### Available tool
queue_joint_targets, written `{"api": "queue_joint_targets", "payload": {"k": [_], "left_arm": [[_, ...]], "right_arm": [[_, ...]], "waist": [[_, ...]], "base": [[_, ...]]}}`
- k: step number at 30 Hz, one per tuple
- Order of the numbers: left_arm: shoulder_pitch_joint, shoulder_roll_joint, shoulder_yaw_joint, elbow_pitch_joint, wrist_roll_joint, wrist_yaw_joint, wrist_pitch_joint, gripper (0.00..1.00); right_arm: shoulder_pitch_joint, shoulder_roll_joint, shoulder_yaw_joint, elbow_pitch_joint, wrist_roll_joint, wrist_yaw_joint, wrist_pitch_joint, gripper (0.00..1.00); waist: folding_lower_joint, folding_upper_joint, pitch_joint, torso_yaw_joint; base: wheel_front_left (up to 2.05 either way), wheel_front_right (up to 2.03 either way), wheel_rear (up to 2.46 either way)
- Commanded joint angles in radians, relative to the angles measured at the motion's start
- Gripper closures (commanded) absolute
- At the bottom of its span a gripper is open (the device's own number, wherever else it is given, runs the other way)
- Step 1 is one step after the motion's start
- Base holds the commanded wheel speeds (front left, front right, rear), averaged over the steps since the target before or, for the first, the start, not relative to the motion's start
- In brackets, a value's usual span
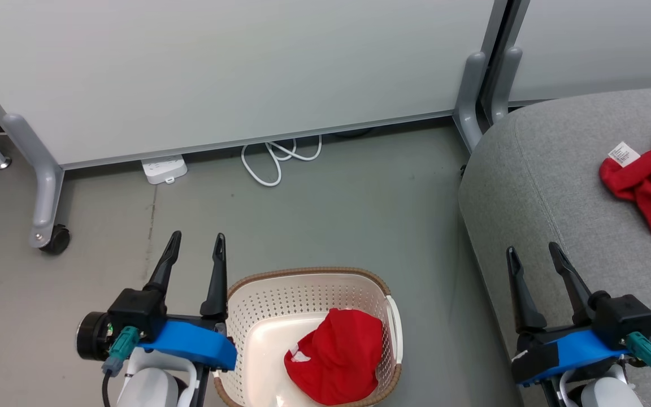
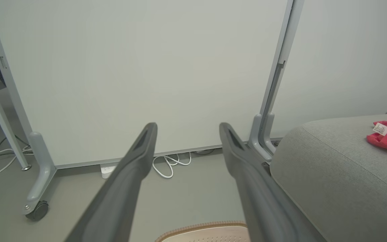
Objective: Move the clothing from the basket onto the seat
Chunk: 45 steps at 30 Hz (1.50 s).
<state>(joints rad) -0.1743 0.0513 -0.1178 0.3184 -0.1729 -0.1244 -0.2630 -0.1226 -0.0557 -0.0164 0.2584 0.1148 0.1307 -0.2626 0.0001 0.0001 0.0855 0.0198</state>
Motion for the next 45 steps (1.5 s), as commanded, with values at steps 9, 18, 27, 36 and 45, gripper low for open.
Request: {"api": "queue_joint_targets", "payload": {"k": [9, 18, 27, 36, 45], "left_arm": [[-0.118, 0.007, -0.121, 0.095, 0.037, -0.009, -0.003, 0.00], [-0.277, 0.094, -0.314, 0.234, 0.013, -0.006, -0.003, 0.00], [-0.446, 0.173, -0.524, 0.417, -0.031, -0.007, -0.003, 0.00], [-0.595, 0.232, -0.761, 0.598, -0.079, -0.007, -0.003, 0.00], [-0.706, 0.244, -0.995, 0.753, -0.145, -0.006, 0.004, 0.00]], "right_arm": [[-0.066, -0.009, 0.008, -0.020, -0.008, 0.000, -0.003, 0.00], [-0.146, -0.007, 0.016, -0.049, -0.016, 0.000, -0.003, 0.00], [-0.224, 0.001, 0.029, -0.081, -0.018, 0.000, -0.003, 0.00], [-0.311, 0.005, 0.060, -0.104, -0.023, 0.000, -0.003, 0.00], [-0.389, 0.005, 0.091, -0.123, -0.039, 0.000, -0.003, 0.00]], "waist": [[-0.0001, -0.0001, 0.099, -0.052], [-0.0001, -0.0001, 0.260, -0.125], [-0.0001, -0.0001, 0.423, -0.178], [-0.0001, -0.0001, 0.578, -0.206], [-0.0001, -0.0001, 0.696, -0.230]], "base": [[0.00, 0.00, 0.00], [0.00, 0.00, 0.00], [0.00, 0.00, 0.00], [0.00, 0.00, 0.00], [0.00, 0.00, 0.00]]}}
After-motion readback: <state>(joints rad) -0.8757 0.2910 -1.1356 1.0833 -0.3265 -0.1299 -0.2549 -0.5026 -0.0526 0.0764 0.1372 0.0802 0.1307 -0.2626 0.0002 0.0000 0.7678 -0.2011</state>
